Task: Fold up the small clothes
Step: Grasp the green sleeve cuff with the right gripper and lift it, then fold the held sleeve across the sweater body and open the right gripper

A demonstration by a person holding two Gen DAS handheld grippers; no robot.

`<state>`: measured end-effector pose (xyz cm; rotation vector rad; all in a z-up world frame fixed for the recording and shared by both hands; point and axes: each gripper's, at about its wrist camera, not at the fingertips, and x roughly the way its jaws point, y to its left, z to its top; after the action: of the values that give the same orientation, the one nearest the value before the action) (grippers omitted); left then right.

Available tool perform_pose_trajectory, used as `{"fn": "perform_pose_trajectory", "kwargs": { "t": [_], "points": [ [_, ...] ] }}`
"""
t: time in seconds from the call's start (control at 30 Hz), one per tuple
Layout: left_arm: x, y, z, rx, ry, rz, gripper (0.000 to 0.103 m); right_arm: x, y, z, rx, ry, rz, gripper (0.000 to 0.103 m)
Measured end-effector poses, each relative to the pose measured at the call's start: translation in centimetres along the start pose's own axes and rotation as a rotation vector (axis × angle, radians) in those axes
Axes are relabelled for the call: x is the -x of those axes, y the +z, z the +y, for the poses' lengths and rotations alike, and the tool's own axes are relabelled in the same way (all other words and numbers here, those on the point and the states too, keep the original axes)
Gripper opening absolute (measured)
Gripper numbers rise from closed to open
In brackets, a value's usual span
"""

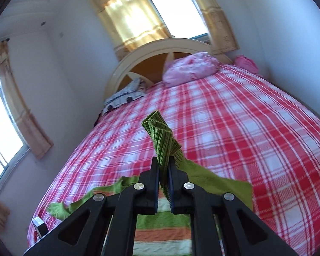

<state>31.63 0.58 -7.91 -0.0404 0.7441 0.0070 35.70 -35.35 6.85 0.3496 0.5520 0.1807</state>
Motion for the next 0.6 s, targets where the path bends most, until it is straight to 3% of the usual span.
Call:
{"fn": "perform_pose_trajectory", "kwargs": {
  "t": [0.37,0.6],
  "points": [
    [0.8,0.0,2.7,0.04,0.02,-0.018,0.103,-3.7,-0.4,8.8,0.107,0.118,0.035,0.007],
    [1.3,-0.1,5.1,0.072,0.062,-0.027,0.103,-8.4,-3.6,14.9,0.121,0.221,0.094,0.007]
  ]
}}
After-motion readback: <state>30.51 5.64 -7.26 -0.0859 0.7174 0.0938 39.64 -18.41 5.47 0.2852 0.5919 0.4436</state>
